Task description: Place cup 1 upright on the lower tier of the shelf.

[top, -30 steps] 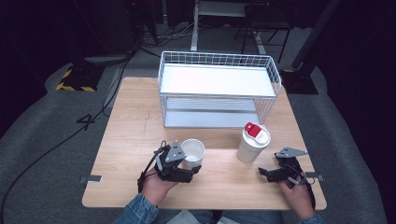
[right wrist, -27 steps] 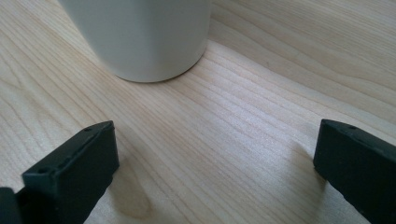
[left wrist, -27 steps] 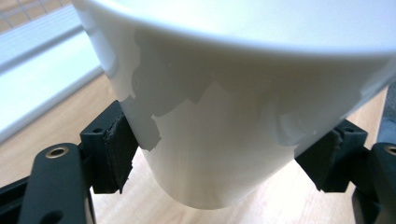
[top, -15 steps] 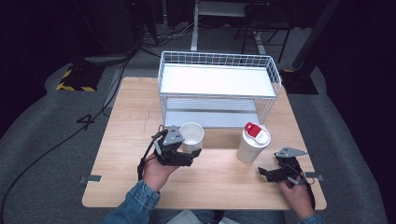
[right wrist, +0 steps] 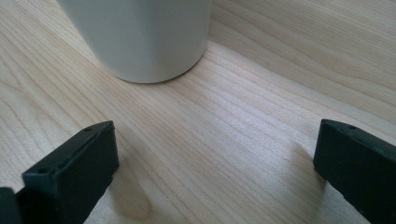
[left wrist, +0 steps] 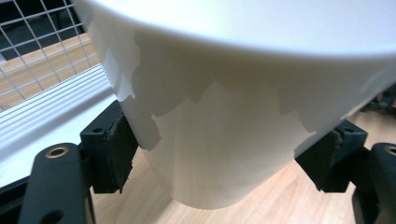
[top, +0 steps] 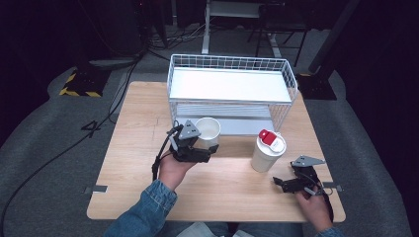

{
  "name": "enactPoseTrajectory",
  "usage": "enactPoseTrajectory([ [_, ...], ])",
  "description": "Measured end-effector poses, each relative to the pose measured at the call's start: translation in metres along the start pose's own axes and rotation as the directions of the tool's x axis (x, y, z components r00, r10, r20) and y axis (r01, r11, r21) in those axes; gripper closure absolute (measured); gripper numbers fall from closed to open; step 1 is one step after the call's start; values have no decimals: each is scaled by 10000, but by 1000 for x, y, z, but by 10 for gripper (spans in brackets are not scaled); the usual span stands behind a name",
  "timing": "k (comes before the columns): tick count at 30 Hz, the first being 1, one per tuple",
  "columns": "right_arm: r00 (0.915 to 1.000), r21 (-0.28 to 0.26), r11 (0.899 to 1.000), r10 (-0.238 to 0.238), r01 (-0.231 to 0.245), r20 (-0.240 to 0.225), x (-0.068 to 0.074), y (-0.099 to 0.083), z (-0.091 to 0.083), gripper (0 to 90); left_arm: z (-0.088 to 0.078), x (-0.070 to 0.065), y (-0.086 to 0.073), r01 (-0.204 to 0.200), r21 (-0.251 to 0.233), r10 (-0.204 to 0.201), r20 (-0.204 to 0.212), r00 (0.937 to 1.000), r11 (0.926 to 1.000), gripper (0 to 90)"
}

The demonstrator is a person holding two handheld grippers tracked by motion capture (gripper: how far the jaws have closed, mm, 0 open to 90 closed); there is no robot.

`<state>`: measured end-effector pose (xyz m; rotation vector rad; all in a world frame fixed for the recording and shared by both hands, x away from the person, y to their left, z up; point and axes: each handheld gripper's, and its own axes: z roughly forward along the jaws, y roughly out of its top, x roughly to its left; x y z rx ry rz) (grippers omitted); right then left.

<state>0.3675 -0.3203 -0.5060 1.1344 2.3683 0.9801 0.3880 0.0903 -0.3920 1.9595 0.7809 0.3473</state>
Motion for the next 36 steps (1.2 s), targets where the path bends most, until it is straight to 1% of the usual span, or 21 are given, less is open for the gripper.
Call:
enactPoseTrajectory([
  [3, 10000, 1, 10000, 2, -2, -1, 0, 0, 0, 1, 10, 6, 2, 157, -87, -158, -92, 9998, 9998, 228],
  [5, 10000, 0, 10000, -2, 2, 0, 0, 0, 0, 1, 16, 9, 3, 291, -174, -292, -48, 9996, 9994, 228],
  [7, 10000, 2, 10000, 0, 0, 0, 0, 0, 0, 1, 20, 10, 4, 203, -264, -206, -96, 9997, 9994, 228],
  [9, 10000, 0, 10000, -2, 2, 1, 0, 0, 0, 1, 25, 10, 6, 52, -328, -62, -291, 9996, 9994, 228],
  [11, 10000, 1, 10000, -1, 1, -1, 0, 0, 0, 1, 30, 10, 8, -35, -344, 22, -372, 9993, 9994, 228],
  [13, 10000, 2, 10000, 0, 0, 0, 0, 0, 0, 0, 35, 11, 9, -101, -251, 90, -451, 9989, 9996, 228],
  [16, 10000, 1, 10000, 2, -2, 0, 0, 0, 0, 1, 44, 13, 9, -81, -315, 62, -592, 9982, 9995, 228],
  [19, 10000, 0, 10000, -1, 1, -1, 0, 0, 0, 1, 52, 16, 9, 240, -376, -256, -423, 9988, 9990, 228],
  [20, 10000, 0, 10000, -1, 1, -2, 0, 0, 0, 0, 54, 18, 8, 328, -385, -345, -447, 9984, 9987, 228],
  [23, 10000, 2, 10000, -1, 1, 0, 0, 0, 0, 1, 62, 22, 9, 507, -331, -525, -584, 9969, 9982, 228],
  [25, 10000, 2, 10000, 1, -1, -1, 0, 0, 0, 1, 66, 25, 9, 533, -319, -554, -681, 9961, 9981, 228],
  [31, 10000, 2, 10000, -1, 1, 0, 0, 0, 0, 1, 80, 29, 12, 339, -108, -348, -1018, 9942, 9994, 228],
  [35, 10000, 1, 10000, -1, 1, 0, 0, 0, 0, 1, 90, 30, 13, 380, -132, -394, -1308, 9906, 9992, 228],
  [36, 10000, 2, 10000, 0, 0, 0, 0, 0, 0, 1, 92, 30, 13, 312, -141, -328, -1419, 9893, 9994, 228],
])
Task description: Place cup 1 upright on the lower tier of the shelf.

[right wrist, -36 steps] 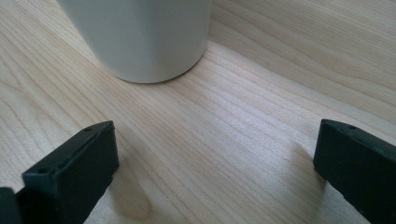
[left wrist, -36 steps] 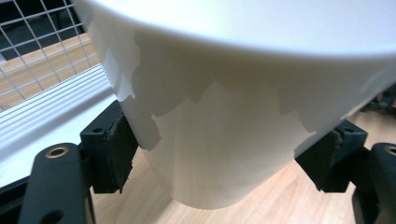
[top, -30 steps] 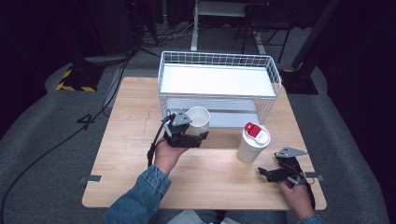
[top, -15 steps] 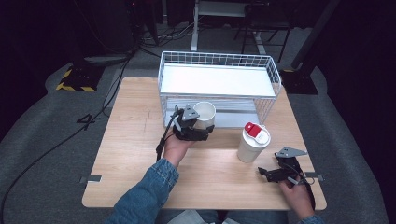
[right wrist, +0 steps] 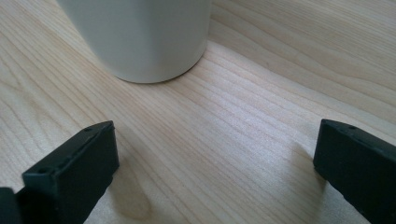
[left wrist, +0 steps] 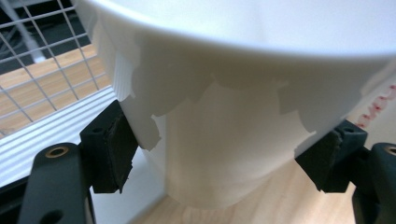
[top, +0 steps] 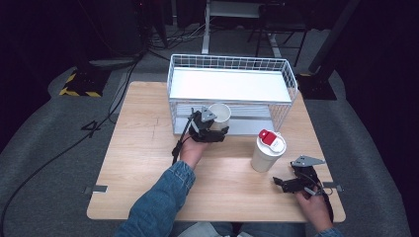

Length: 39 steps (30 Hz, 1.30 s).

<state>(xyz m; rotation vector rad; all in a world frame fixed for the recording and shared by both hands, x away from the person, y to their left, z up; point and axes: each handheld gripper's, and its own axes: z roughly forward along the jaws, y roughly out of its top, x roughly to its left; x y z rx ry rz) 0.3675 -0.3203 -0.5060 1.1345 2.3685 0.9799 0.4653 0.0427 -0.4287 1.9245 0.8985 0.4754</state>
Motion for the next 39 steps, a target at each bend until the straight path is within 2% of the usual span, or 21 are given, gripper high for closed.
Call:
enactPoseTrajectory([
  [1, 10000, 0, 10000, 3, -3, -1, 0, 0, 0, 1, 3, -1, 0, 84, -73, -84, -88, 9999, 9999, 228],
  [9, 10000, 1, 10000, 5, -5, -2, 0, 0, 0, 1, 19, -3, -4, -7, -21, 6, -516, 9987, 10000, 227],
  [17, 10000, 0, 10000, 3, -3, -1, 0, 0, 0, 1, 33, 1, -8, 82, -120, -93, -961, 9953, 9999, 227],
  [27, 10000, -1, 10000, 3, -3, -1, 0, 0, 0, 1, 55, 2, -6, 267, -95, -276, -1140, 9931, 9996, 227],
  [30, 10000, 1, 10000, -1, 1, -1, 0, 0, 0, 1, 60, 4, -4, 205, -77, -213, -1236, 9921, 9998, 227],
  [32, 10000, -1, 10000, 1, -1, 0, 0, 0, 0, 1, 63, 5, -4, 352, -31, -353, -1202, 9921, 9994, 227],
  [34, 10000, 0, 10000, 0, 0, -1, 0, 0, 0, 1, 67, 6, -4, 335, 39, -328, -1214, 9921, 9994, 227],
  [36, 10000, -1, 10000, 1, -1, -1, 0, 0, 0, 1, 70, 8, -4, 121, 194, -95, -1272, 9918, 9997, 227],
  [39, 10000, -2, 10000, 0, 0, 0, 0, 0, 0, 1, 75, 10, -4, 273, 328, -231, -1227, 9922, 9991, 227],
])
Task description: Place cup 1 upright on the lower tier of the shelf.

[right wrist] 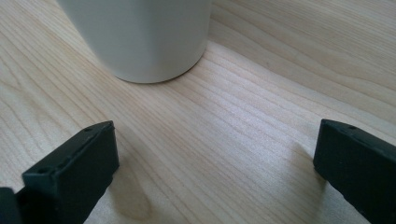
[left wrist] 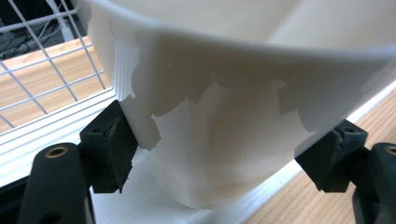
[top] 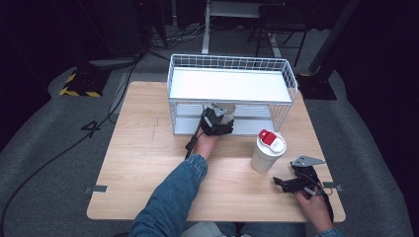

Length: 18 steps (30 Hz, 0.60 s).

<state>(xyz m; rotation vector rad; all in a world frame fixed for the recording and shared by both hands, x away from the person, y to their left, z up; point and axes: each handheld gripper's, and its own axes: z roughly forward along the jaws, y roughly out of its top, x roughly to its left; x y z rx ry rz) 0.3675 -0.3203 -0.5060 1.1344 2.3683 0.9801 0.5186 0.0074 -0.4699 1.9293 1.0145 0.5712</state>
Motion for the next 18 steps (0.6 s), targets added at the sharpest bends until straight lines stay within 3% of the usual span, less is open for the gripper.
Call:
enactPoseTrajectory([
  [8, 10000, 0, 10000, 1, -1, 0, 0, 0, 0, 1, 9, 8, -4, 237, 327, -239, 64, 9997, 9992, 226],
  [11, 10000, 2, 10000, 1, -1, 0, 0, 0, 0, 0, 10, 9, -6, 566, 366, -569, 53, 9984, 9977, 226],
  [18, 10000, 0, 10000, 1, -1, -1, 0, 0, 0, 1, 12, 10, -4, 656, 351, -662, 145, 9977, 9972, 223],
])
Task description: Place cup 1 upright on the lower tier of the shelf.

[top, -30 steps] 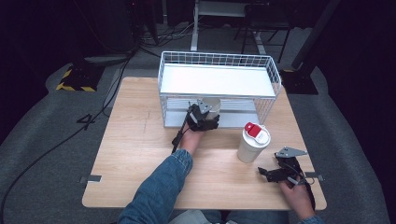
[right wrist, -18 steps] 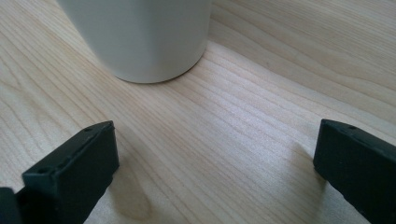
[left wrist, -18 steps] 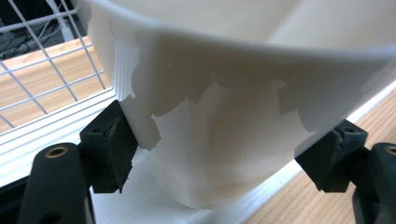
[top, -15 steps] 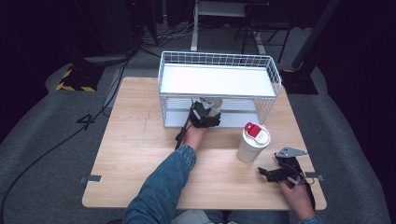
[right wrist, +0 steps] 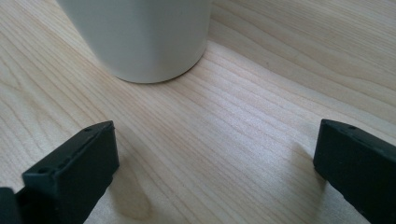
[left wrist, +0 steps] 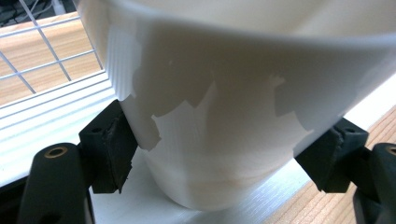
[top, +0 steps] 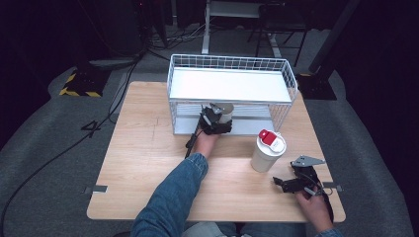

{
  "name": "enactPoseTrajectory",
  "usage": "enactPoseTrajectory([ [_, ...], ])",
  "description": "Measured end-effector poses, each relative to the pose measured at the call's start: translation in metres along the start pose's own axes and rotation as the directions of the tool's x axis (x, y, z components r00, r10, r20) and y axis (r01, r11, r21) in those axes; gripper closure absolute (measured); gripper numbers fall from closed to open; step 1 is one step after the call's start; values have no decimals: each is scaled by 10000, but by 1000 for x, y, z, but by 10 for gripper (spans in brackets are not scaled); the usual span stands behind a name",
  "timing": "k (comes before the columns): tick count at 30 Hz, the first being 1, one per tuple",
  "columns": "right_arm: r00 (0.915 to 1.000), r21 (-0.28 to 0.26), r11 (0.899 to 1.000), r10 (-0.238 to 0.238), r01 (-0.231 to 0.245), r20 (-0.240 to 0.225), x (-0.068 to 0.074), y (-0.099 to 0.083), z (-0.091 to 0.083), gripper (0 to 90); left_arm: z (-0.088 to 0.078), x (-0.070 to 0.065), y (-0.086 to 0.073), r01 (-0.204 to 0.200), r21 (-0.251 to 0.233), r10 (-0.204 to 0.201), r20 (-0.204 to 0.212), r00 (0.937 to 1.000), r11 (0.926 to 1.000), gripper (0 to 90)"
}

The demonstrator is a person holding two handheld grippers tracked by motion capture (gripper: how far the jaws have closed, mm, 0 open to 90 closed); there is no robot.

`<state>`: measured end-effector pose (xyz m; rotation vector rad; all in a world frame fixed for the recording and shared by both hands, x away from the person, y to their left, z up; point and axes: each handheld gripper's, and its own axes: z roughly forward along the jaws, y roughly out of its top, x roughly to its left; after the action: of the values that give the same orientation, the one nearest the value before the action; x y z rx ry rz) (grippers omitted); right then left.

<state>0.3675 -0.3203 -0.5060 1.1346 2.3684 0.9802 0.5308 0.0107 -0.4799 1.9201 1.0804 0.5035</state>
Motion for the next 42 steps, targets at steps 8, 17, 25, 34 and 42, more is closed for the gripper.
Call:
enactPoseTrajectory([
  [8, 10000, 1, 10000, -2, 2, -1, 0, 0, 0, 1, -1, 0, 2, 418, -25, -418, -283, 9987, 9991, 118],
  [17, 10000, 0, 10000, -2, 2, 0, 0, 0, 0, 1, -17, 1, 5, 90, -84, -92, -152, 9998, 9999, 59],
  [25, 10000, 0, 10000, 0, 0, -3, 0, 0, 0, 1, -41, 0, 3, 67, -127, -67, -16, 10000, 9999, 38],
  [34, 10000, -3, 10000, -2, 2, -5, 0, 0, 0, 1, -76, -5, 0, 115, -359, -110, 140, 9998, 9993, 32],
  [42, 10000, -1, 10000, -1, 1, -1, 0, 0, 0, 1, -108, -8, -1, -36, -616, 59, 372, 9993, 9981, 33],
])
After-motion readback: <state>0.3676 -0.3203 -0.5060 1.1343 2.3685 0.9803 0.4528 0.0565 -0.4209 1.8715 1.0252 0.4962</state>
